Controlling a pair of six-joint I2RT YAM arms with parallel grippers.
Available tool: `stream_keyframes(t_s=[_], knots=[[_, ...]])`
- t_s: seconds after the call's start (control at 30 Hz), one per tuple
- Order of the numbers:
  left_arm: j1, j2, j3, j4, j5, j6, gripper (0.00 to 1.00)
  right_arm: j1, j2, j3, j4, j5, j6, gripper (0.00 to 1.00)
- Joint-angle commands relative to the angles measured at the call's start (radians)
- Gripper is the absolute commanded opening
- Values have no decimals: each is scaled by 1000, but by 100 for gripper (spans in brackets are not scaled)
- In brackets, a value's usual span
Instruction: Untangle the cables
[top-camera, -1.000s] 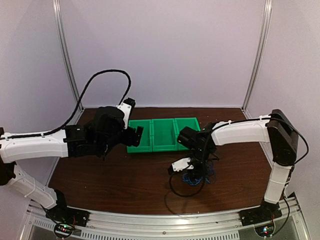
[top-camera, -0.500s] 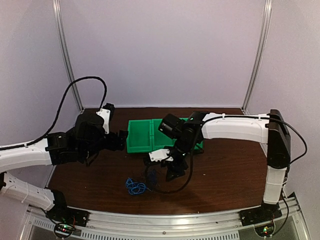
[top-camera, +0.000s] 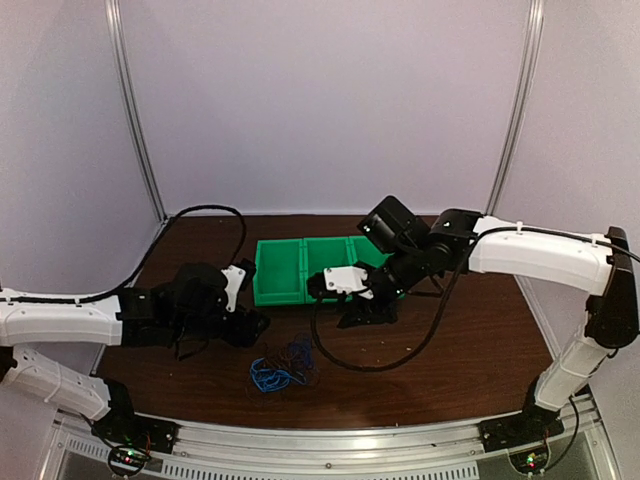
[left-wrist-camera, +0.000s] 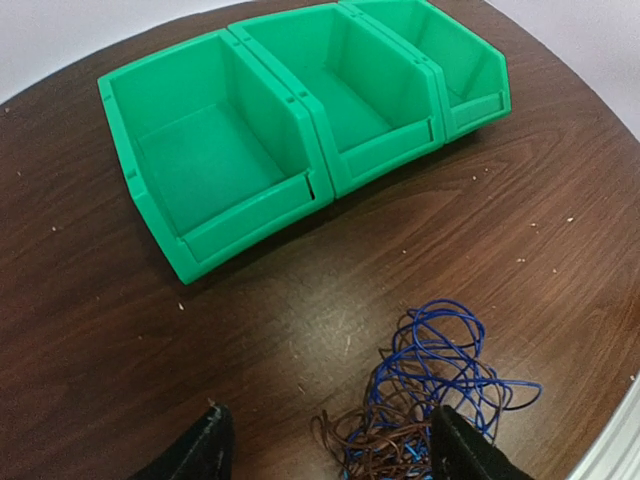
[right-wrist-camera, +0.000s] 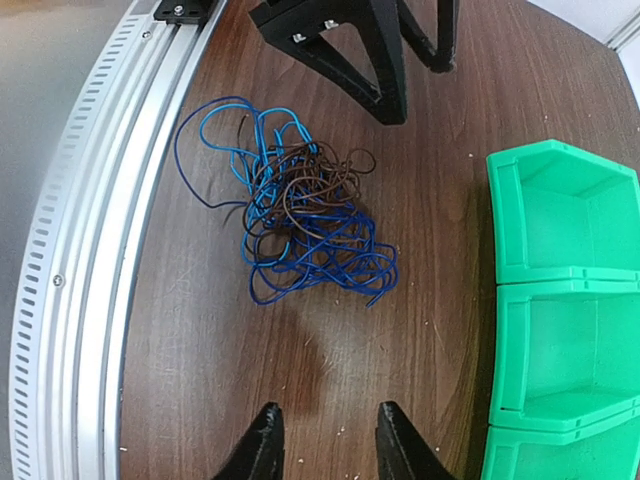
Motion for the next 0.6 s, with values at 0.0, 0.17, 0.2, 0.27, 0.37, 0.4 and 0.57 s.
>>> stream_keyframes(t_s=[0.0,0.17,0.2,0.27,0.37,0.4,0.57], knots=[[4,-85,-3,-70,51,-127,64,43,31,39,96,21,29,31],[46,-204,-39,-185,184,-246,43,128,141,106,135,83,19,32],[47,-219,-48,-199,211,-268,46,142,159,114,146,89,19,32],[49,-237,-69,-205,291,-300,52,168,184,117,174,94,19,34],[51,-224,-73,-256,340,-351,68,194,227,129,210,99,26,40],[52,-213,-77,-262,360,-367,74,197,244,129,225,102,31,42],[70,-126,-82,-244,461,-395,66,199,283,98,269,102,44,55]])
